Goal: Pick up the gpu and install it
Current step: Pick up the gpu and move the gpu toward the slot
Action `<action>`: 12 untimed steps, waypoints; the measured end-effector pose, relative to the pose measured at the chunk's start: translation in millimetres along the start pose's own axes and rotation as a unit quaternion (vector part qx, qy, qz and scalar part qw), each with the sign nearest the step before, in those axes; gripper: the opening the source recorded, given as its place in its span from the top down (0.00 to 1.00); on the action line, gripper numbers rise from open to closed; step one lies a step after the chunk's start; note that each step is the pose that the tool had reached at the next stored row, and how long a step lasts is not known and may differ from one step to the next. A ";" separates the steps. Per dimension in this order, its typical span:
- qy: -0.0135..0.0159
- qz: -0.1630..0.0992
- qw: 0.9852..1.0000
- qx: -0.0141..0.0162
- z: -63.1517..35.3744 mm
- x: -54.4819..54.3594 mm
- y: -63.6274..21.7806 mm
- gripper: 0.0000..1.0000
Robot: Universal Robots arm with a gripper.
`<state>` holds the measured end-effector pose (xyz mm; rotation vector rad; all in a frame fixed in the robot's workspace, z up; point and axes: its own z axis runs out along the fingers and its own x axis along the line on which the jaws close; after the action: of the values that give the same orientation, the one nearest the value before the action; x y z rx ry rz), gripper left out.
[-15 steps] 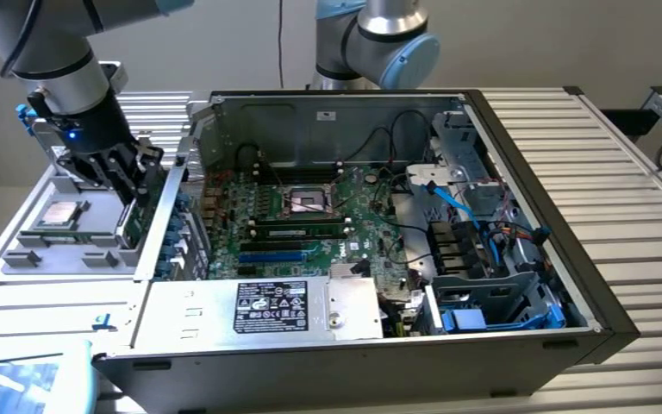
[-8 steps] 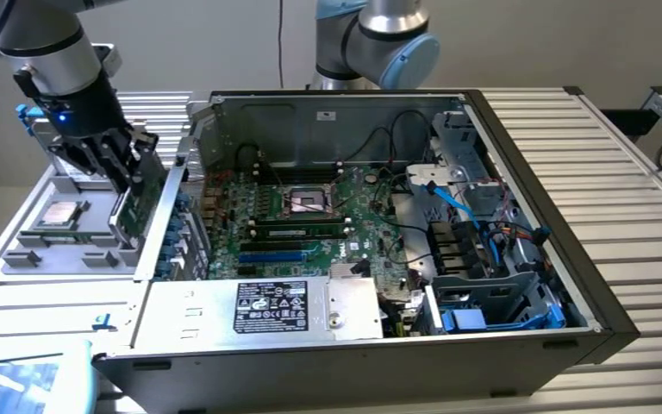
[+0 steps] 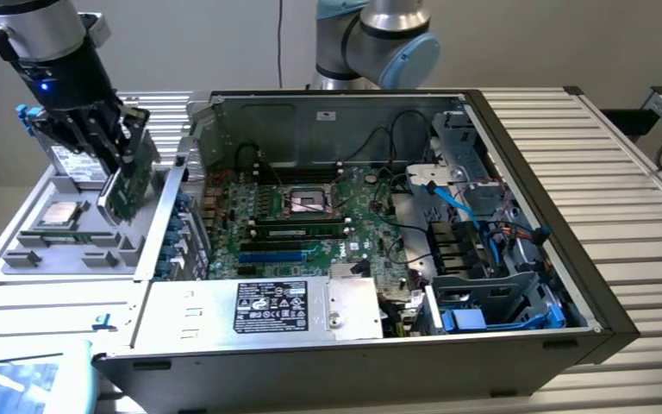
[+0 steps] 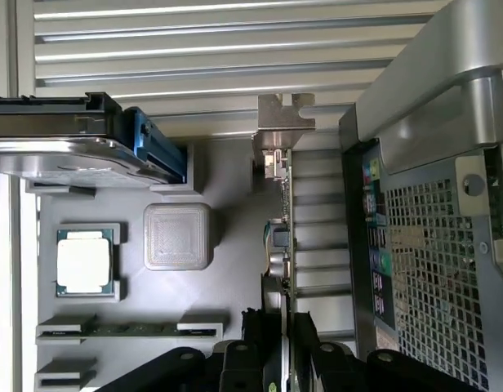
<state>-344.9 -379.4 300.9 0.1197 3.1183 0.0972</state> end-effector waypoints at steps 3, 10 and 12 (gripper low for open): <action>0.000 0.000 1.000 0.000 -13.6 -0.2 0.8 0.73; 0.000 0.000 1.000 0.002 -45.4 -0.8 2.9 0.73; 0.000 0.000 1.000 0.003 -54.5 -1.0 3.4 0.73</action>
<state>-344.9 -379.4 355.5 0.1196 3.1182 0.0887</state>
